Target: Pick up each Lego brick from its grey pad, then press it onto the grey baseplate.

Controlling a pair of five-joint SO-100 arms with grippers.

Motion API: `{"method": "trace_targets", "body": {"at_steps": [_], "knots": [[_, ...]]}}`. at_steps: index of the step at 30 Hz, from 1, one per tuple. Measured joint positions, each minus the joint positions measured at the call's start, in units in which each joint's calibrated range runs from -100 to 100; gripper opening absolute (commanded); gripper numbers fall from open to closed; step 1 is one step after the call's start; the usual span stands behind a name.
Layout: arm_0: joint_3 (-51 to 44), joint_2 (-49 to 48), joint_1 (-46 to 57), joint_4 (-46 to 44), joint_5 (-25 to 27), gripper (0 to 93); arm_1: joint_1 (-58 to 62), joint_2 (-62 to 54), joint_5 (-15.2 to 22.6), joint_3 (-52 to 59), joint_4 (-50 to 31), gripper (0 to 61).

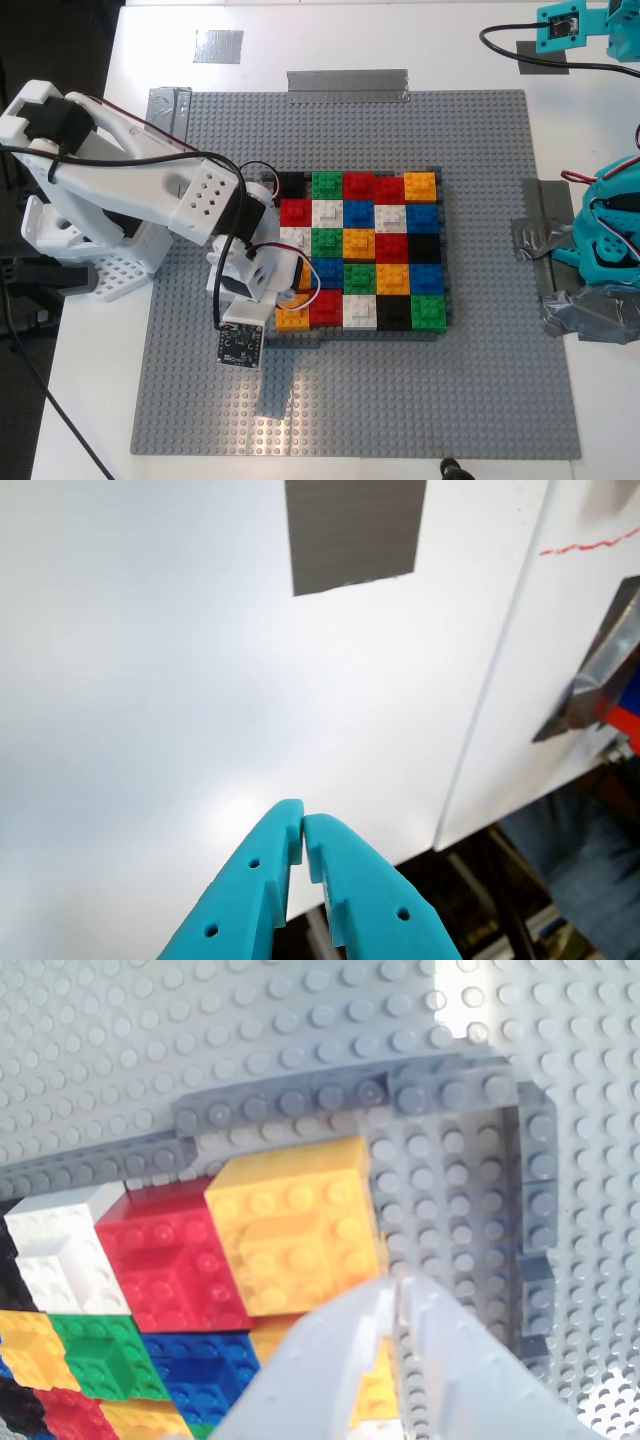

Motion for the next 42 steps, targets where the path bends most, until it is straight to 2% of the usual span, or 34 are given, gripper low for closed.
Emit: {"method": "trace_targets", "body": {"at_steps": [5, 20, 25, 37, 42], "knots": [[0.00, 0.00, 0.00, 0.00, 0.00, 0.0, -1.36, 0.00, -0.05, -1.45, 0.40, 0.1], [0.00, 0.00, 0.00, 0.00, 0.00, 0.0, -6.00, 0.00, -3.27, -14.89, 13.92, 0.1], [0.00, 0.00, 0.00, 0.00, 0.00, 0.0, -9.55, -0.60, -4.06, -18.28, 15.85, 0.1], [0.00, 0.00, 0.00, 0.00, 0.00, 0.0, -26.18, -9.93, -3.52, -21.37, 20.35, 0.1], [0.00, 0.00, 0.00, 0.00, 0.00, 0.0, -36.09, -13.13, -3.52, -21.37, 24.78, 0.1]]}}
